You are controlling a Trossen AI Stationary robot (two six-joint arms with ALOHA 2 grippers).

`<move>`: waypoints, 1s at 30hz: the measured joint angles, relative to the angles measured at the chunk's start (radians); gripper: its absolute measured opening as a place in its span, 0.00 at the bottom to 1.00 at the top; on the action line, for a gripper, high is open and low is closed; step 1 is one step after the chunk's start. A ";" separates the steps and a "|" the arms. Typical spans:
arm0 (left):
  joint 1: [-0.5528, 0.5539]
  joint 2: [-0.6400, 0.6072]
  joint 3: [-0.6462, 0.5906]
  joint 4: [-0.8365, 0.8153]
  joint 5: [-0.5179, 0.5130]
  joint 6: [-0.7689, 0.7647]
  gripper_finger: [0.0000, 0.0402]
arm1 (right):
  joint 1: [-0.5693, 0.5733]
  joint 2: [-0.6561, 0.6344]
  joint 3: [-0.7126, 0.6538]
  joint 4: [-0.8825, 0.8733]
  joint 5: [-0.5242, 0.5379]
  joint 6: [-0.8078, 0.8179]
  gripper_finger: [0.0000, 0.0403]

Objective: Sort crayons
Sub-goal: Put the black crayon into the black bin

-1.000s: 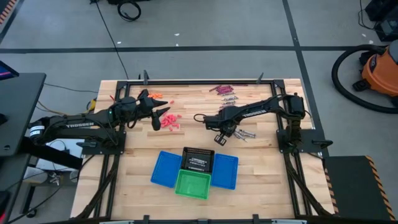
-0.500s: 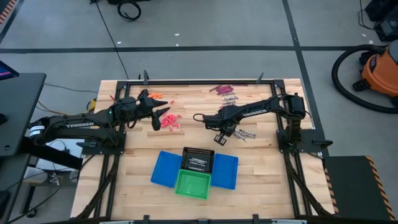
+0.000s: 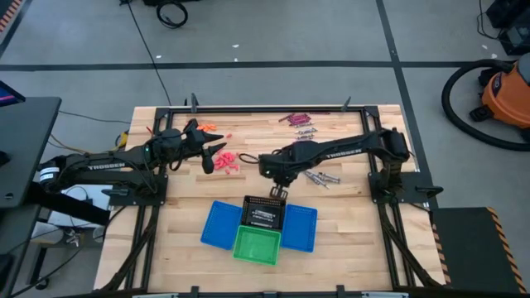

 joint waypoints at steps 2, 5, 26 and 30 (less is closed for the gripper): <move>0.000 0.000 0.000 0.000 0.000 0.000 0.35 | 0.025 0.000 0.025 0.054 -0.022 -0.061 0.05; 0.000 0.000 0.000 0.000 0.000 0.000 0.35 | 0.055 0.000 0.042 0.131 -0.061 -0.124 0.05; 0.000 0.000 0.000 0.000 0.000 -0.005 0.35 | 0.104 0.090 0.041 0.206 -0.167 -0.119 0.05; 0.000 0.000 0.000 -0.001 0.000 -0.004 0.35 | 0.109 0.156 0.039 0.207 -0.223 -0.123 0.05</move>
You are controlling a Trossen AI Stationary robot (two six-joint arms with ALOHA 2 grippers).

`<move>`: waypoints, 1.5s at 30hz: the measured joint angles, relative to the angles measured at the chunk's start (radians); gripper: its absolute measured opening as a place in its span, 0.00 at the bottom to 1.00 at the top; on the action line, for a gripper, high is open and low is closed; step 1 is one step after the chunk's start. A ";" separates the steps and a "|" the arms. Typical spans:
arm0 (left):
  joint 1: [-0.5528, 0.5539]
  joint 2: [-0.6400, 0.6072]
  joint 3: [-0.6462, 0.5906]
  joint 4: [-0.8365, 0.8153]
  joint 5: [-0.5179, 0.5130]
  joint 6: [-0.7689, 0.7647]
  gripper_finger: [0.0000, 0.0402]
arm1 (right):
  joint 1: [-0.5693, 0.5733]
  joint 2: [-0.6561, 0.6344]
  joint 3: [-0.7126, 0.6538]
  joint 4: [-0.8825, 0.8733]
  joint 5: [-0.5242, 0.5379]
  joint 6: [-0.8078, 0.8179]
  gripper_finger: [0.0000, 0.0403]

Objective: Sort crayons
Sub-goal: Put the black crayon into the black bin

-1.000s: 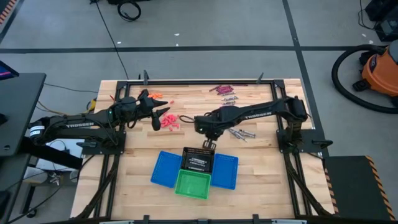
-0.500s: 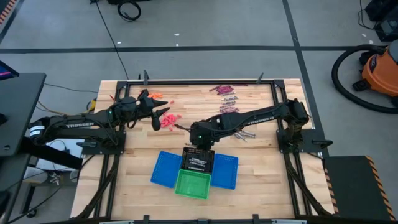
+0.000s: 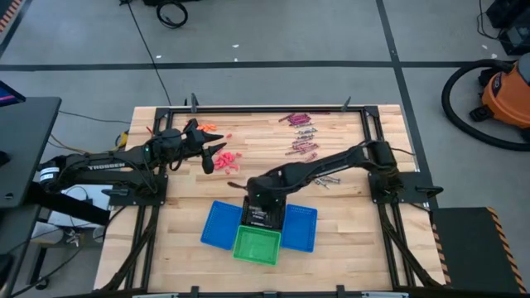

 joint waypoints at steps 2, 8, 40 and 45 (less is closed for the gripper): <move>0.000 0.000 0.000 -0.001 0.000 0.000 0.35 | 0.000 0.026 0.000 0.000 -0.018 0.000 0.05; 0.002 0.000 0.000 0.000 0.000 0.001 0.35 | -0.009 0.072 0.001 -0.024 -0.079 -0.001 0.07; 0.002 0.000 0.000 -0.007 0.000 0.004 0.35 | -0.151 -0.195 -0.240 -0.353 0.325 0.056 0.23; 0.002 0.000 0.000 -0.006 0.000 0.003 0.35 | -0.201 -0.283 -0.385 -0.302 0.328 0.076 0.23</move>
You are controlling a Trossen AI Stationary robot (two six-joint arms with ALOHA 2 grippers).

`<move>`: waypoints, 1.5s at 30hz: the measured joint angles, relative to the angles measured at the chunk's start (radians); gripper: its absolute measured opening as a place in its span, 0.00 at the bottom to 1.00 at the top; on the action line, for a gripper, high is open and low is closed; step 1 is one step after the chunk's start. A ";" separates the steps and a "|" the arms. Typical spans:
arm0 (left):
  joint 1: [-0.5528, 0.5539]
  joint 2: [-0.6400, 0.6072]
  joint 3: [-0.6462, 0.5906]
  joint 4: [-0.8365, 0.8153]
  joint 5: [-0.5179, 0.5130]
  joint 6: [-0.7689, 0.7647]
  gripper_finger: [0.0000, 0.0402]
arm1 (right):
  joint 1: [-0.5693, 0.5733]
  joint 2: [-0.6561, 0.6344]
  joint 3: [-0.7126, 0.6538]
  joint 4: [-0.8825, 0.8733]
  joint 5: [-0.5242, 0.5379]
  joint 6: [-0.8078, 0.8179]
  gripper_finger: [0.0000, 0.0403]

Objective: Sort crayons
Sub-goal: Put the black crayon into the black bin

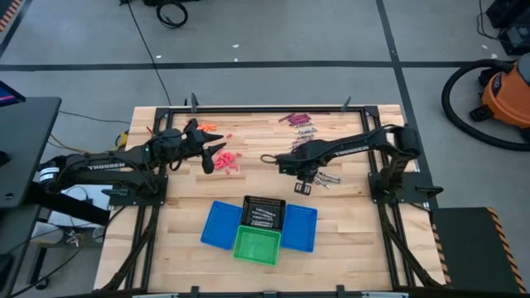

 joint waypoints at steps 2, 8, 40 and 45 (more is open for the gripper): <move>0.000 0.000 0.000 0.000 0.000 -0.004 0.35 | -0.021 -0.035 -0.049 0.001 0.000 0.008 0.23; 0.000 0.000 0.000 0.000 0.000 -0.005 0.35 | -0.079 -0.112 -0.155 0.025 0.002 0.026 0.23; -0.001 0.000 0.000 -0.020 0.000 -0.001 0.35 | -0.151 -0.150 -0.351 0.085 -0.109 0.003 0.23; -0.001 0.000 0.000 -0.021 0.000 0.001 0.35 | -0.150 -0.150 -0.384 0.133 -0.112 0.007 0.23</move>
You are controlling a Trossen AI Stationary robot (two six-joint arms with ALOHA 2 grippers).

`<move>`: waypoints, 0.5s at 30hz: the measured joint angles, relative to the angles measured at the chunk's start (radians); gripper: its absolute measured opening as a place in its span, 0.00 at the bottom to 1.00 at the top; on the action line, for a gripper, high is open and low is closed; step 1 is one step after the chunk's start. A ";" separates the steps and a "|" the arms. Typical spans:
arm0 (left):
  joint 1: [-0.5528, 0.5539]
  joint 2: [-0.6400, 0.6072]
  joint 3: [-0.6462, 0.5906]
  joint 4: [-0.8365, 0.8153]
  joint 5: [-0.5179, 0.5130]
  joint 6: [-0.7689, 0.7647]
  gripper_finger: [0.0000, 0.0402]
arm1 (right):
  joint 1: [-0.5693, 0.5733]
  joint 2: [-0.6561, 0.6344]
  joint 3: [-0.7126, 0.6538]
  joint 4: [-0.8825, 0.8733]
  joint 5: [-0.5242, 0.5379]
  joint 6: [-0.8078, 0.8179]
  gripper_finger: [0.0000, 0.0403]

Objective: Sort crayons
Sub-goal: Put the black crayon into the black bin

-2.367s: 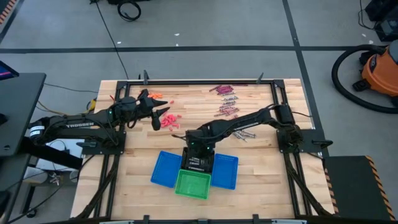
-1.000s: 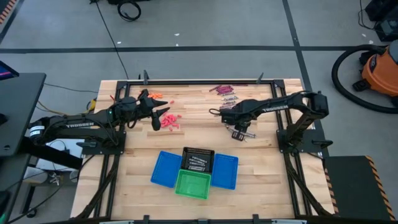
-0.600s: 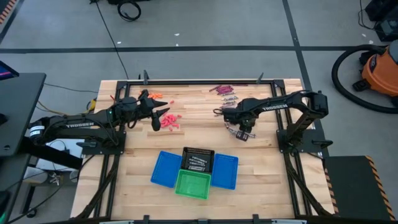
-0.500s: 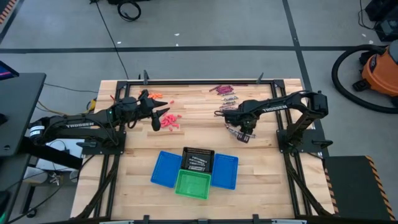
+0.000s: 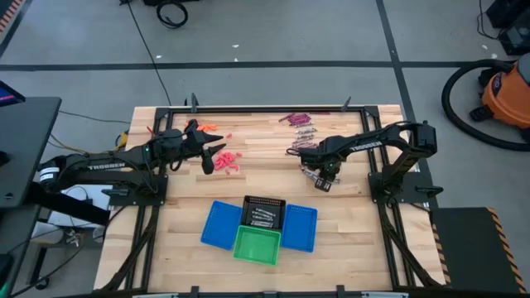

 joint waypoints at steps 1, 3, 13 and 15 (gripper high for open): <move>0.000 0.000 0.000 0.000 0.000 0.000 0.35 | 0.000 0.000 -0.008 0.009 0.000 0.000 0.23; 0.000 0.000 0.000 0.000 0.000 0.000 0.35 | 0.000 0.000 -0.023 0.025 0.000 0.000 0.23; 0.000 0.000 0.000 0.000 0.000 0.000 0.35 | -0.030 -0.004 -0.057 0.070 -0.036 -0.024 0.17; 0.000 0.000 0.000 0.000 0.000 0.000 0.35 | -0.040 -0.004 -0.057 0.073 -0.055 -0.025 0.13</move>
